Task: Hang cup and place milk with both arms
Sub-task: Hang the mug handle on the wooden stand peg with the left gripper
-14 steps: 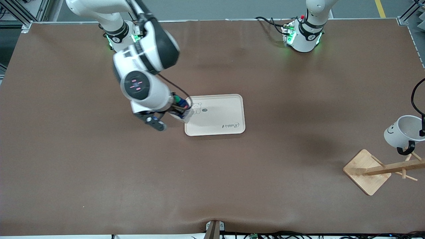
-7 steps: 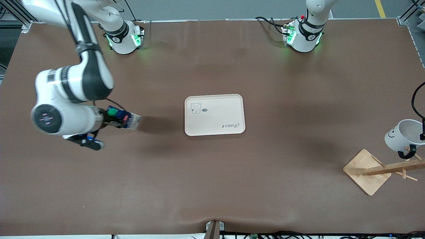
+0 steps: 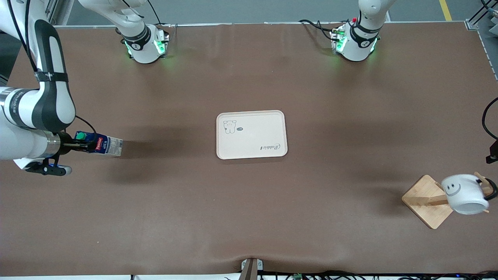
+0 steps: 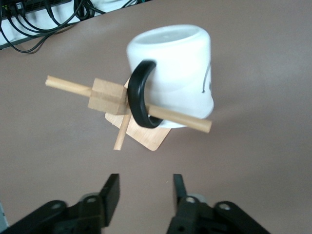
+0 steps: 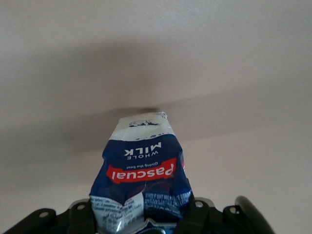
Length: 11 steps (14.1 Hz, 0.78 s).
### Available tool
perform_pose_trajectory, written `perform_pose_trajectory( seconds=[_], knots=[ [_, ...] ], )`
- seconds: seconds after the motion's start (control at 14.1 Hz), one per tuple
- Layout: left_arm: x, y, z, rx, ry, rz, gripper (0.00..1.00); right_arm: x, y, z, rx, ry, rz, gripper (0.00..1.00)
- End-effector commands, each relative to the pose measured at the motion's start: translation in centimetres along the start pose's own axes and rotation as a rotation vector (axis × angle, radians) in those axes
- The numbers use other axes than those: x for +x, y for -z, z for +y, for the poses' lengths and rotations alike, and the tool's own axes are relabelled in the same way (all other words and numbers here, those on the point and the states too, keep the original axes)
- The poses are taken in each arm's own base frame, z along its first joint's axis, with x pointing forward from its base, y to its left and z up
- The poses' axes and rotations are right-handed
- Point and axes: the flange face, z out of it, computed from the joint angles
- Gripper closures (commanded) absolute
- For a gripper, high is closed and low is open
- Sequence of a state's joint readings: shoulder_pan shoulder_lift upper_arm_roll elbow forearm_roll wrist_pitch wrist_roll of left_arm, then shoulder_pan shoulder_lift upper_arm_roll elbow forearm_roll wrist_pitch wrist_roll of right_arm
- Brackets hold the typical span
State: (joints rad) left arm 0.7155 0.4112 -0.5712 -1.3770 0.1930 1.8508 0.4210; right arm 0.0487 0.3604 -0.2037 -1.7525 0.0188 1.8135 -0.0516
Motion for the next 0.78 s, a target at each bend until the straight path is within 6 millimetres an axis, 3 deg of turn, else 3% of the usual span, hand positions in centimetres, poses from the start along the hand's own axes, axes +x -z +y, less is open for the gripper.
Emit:
perform_pose_trajectory(
  seconds=[0.0,0.14,0.36,0.5,0.57,0.71],
  knots=[
    [-0.7,3.1,1.6,0.004,0.092,-0.023,0.00,-1.6,-0.2,0.0,-0.009,0.038,0.011,1.00],
    [-0.8,4.5,3.5,0.000,0.142,-0.052,0.00,-1.6,-1.7,1.1,-0.006,0.029,0.024,1.00],
    [-0.8,7.1,7.5,0.010,0.233,-0.086,0.00,-1.7,-2.7,1.1,-0.006,0.027,0.023,1.00],
    [-0.1,9.0,11.3,0.014,0.260,-0.080,0.00,-1.7,-3.2,1.1,-0.005,0.026,0.018,1.00],
    [0.1,9.8,13.2,0.019,0.281,-0.078,0.00,-1.7,-3.3,1.1,-0.006,0.024,0.018,0.95],
    [0.0,10.6,15.8,0.026,0.313,-0.111,0.00,-1.6,-3.4,1.2,-0.004,0.022,0.017,0.37]
  ],
)
